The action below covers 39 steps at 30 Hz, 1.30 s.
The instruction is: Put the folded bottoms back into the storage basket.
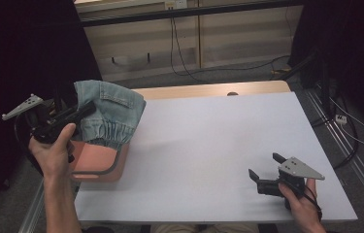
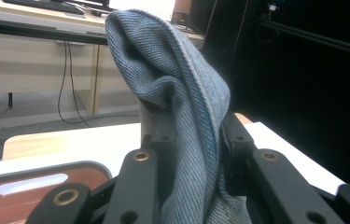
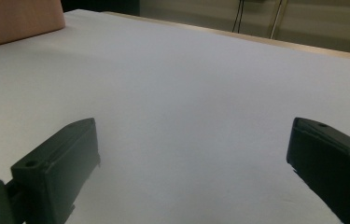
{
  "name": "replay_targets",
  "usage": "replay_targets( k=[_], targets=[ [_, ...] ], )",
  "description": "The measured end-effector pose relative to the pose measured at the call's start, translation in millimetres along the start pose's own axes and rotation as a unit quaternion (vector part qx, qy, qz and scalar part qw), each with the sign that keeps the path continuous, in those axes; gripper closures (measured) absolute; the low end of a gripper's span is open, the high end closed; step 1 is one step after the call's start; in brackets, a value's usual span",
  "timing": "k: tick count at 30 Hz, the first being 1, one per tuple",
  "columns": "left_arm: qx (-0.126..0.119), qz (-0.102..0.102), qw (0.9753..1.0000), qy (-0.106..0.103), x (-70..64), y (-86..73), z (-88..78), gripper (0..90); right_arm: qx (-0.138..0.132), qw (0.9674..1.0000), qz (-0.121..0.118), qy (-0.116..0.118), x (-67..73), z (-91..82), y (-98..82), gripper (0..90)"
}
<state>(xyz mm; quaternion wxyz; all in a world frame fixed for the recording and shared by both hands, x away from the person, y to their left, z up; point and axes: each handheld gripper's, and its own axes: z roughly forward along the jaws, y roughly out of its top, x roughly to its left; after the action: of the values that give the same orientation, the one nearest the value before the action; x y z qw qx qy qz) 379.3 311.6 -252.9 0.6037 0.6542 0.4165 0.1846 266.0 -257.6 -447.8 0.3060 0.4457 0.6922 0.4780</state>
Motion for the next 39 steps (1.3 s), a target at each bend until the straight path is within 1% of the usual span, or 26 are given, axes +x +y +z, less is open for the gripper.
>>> replay_targets(
  k=[6,7,11,12,14,15,16,18,20,21,26,29,32,35,36,39],
  targets=[
    [-0.007,-0.003,0.9999,0.008,4.6,1.2,-12.4,72.0,-0.002,1.0,-0.002,0.002,0.7,0.5,0.6,2.3],
    [-0.012,-0.007,0.9999,0.009,4.9,1.4,-14.6,72.0,-0.002,1.0,-0.001,0.003,0.5,0.5,0.7,2.3],
    [-0.007,-0.004,0.9998,0.021,5.9,2.6,-21.4,71.9,-0.002,1.0,-0.001,0.002,-0.5,1.0,1.1,2.3],
    [-0.005,-0.007,0.9997,0.024,6.1,1.5,-22.0,71.9,-0.003,1.0,-0.001,0.005,-0.3,1.4,1.4,2.3],
    [0.007,-0.008,0.9995,0.03,7.3,0.4,-23.0,72.0,-0.005,1.0,-0.006,0.006,0.6,1.7,2.4,2.3],
    [0.009,-0.007,0.9993,0.035,8.1,0.4,-23.7,71.9,-0.006,0.9999,-0.006,0.008,1.1,1.7,2.9,2.3],
    [0.01,-0.006,0.9993,0.037,9.2,0.4,-24.6,71.9,-0.005,0.9999,-0.007,0.008,1.6,1.7,3.0,2.3],
    [0.003,-0.006,0.9992,0.039,10.5,-1.8,-26.7,72.0,-0.004,0.9999,-0.01,0.008,2.0,2.0,2.5,2.3],
    [0.005,-0.012,0.999,0.042,13.9,-4.8,-26.3,71.9,-0.003,0.9999,-0.008,0.009,1.7,2.0,2.1,2.3],
    [0.009,-0.012,0.9989,0.045,15.6,-5.9,-26.2,71.9,-0.004,0.9999,-0.008,0.008,1.5,1.8,2.0,2.3],
    [0.015,-0.014,0.9981,0.058,23.0,-10.5,-25.7,71.9,-0.004,0.9999,-0.007,0.007,0.8,1.0,1.9,2.3],
    [0.024,-0.019,0.9976,0.063,28.4,-13.8,-24.4,71.9,-0.003,0.9999,-0.008,0.008,1.2,2.0,1.8,2.3],
    [0.03,-0.029,0.9969,0.067,35.6,-18.0,-22.8,71.9,-0.002,0.9999,-0.009,0.008,1.7,2.6,1.7,2.3],
    [0.032,-0.033,0.996,0.076,43.3,-22.8,-21.1,71.9,-0.002,0.9999,-0.009,0.009,1.6,2.9,1.6,2.3],
    [0.034,-0.039,0.9957,0.077,46.8,-24.6,-20.5,71.9,-0.002,0.9999,-0.008,0.009,1.5,2.9,1.6,2.3],
    [0.044,-0.044,0.9947,0.082,55.7,-29.8,-18.4,71.9,-0.001,0.9999,-0.008,0.009,1.4,3.0,1.4,2.3]
  ],
)
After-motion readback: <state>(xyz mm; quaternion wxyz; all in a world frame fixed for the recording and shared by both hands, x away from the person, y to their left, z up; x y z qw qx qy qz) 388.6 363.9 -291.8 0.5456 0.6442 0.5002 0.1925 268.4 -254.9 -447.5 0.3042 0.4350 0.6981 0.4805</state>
